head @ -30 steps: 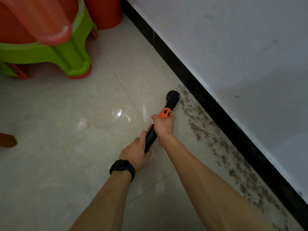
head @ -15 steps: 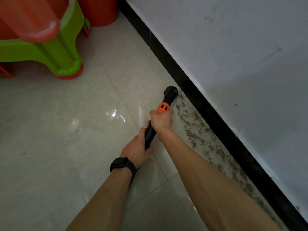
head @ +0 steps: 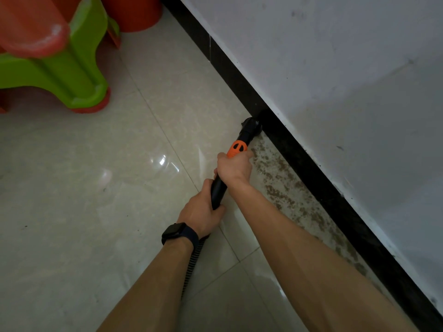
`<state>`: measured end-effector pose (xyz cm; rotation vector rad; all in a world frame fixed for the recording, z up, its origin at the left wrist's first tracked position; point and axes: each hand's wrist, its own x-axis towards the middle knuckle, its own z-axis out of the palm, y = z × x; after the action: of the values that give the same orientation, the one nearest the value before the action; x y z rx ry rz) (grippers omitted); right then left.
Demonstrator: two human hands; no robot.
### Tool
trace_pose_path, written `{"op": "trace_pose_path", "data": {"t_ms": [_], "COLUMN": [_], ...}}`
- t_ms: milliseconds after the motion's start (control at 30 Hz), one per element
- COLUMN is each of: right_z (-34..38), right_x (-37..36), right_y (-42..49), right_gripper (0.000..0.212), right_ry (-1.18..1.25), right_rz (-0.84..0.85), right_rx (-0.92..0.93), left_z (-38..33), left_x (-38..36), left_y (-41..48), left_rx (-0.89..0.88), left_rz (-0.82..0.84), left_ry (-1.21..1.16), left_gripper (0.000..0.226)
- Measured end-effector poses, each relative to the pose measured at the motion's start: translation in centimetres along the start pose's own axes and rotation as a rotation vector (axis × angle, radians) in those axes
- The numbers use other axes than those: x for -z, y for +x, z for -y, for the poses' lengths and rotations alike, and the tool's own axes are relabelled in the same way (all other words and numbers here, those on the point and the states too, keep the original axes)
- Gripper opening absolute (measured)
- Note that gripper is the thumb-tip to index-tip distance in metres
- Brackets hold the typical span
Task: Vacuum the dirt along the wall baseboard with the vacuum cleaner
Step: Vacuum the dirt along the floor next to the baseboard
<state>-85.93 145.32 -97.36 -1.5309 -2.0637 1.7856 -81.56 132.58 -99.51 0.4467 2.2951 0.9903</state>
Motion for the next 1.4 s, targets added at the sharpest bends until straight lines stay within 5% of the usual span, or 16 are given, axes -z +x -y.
{"op": "trace_pose_path", "data": {"t_ms": [367, 700, 1400], "right_z": [-1.4, -5.8, -2.3], "right_x": [-2.4, -3.5, 0.1], "right_y": [-3.9, -10.3, -3.2], "right_gripper": [0.044, 0.042, 0.037], "right_ry": [0.228, 0.432, 0.113], "right_rz": [0.145, 0.073, -0.064], "right_rx": [-0.072, -0.145, -0.059], "left_z": [2.7, 5.4, 0.9], "left_x": [3.2, 5.3, 0.6], "left_y": [-3.7, -9.3, -2.8], "left_rx": [0.010, 0.008, 0.007], "left_rz": [-0.025, 0.041, 0.072], "left_ry": [0.179, 0.483, 0.120], "left_gripper": [0.048, 0.053, 0.045]}}
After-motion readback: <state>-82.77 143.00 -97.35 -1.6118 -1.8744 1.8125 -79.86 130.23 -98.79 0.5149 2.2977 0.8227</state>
